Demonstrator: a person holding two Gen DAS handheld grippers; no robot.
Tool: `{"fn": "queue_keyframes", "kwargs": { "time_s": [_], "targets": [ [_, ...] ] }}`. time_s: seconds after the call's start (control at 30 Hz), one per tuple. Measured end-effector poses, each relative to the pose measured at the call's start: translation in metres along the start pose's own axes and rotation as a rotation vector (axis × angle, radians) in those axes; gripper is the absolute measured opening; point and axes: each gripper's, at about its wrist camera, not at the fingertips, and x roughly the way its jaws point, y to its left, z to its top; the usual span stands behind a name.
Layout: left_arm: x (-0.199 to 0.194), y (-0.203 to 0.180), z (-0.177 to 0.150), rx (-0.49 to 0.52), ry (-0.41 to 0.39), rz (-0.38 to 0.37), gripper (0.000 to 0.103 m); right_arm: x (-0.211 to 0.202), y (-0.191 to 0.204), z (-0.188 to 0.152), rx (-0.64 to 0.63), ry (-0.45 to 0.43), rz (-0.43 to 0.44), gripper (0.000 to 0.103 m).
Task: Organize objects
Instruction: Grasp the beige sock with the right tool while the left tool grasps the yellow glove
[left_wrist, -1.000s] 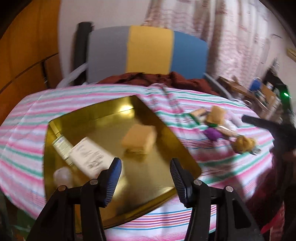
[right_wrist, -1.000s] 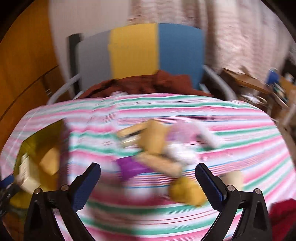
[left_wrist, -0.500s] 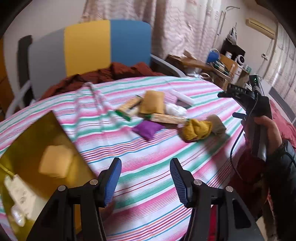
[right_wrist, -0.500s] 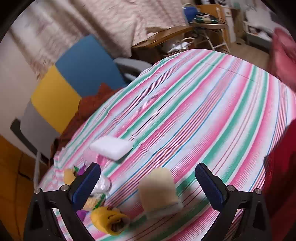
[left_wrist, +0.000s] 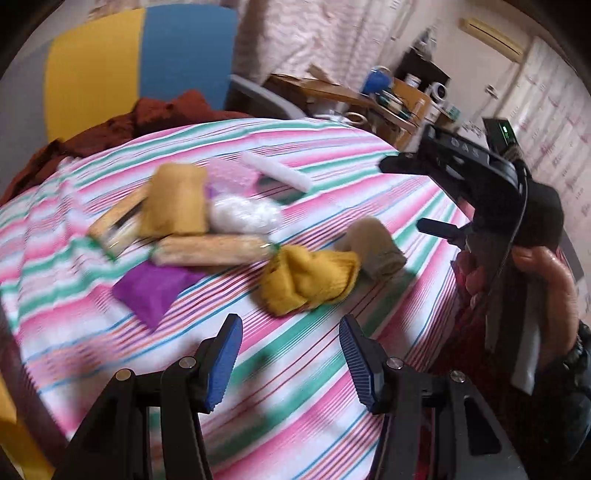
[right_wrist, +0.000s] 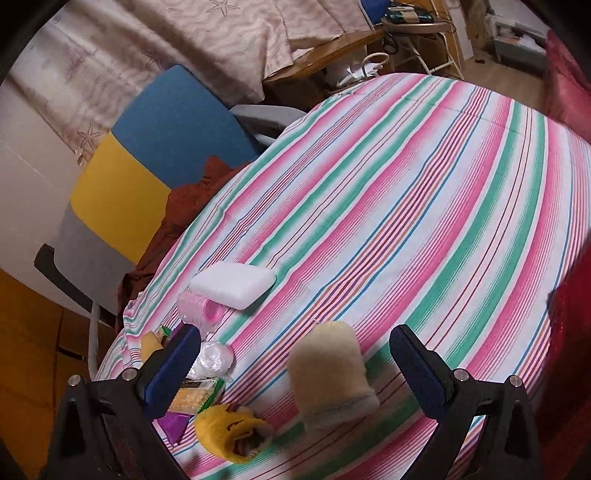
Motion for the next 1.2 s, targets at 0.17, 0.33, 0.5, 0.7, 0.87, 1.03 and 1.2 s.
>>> {"fn": "queue_keyframes", "kwargs": {
  "time_s": [0.17,0.33,0.5,0.7,0.87,1.03,1.2],
  "targets": [
    [0.024,-0.01,0.014,-0.003,0.023,-0.018,0.057,0.005,-0.003,0.0,0.007,0.025,-0.009,0.103],
    [0.051,-0.01,0.021,-0.015,0.044,-0.016,0.062,0.009,-0.003,0.0,0.001,0.041,-0.019,0.103],
    [0.065,-0.007,0.027,-0.021,0.043,0.004,0.063,0.016,-0.001,-0.002,-0.019,0.074,-0.045,0.103],
    [0.071,-0.003,0.025,0.005,0.02,-0.002,0.048,0.026,0.003,-0.004,-0.058,0.117,-0.072,0.103],
    [0.05,-0.006,0.005,0.056,-0.023,0.027,0.044,0.04,0.009,-0.009,-0.123,0.177,-0.135,0.103],
    [0.034,0.007,-0.022,0.036,-0.069,0.029,0.044,0.05,0.013,-0.016,-0.188,0.232,-0.184,0.084],
    [0.035,0.01,-0.031,0.06,-0.093,0.01,0.046,0.054,0.018,-0.022,-0.248,0.254,-0.236,0.064]
  ]
}}
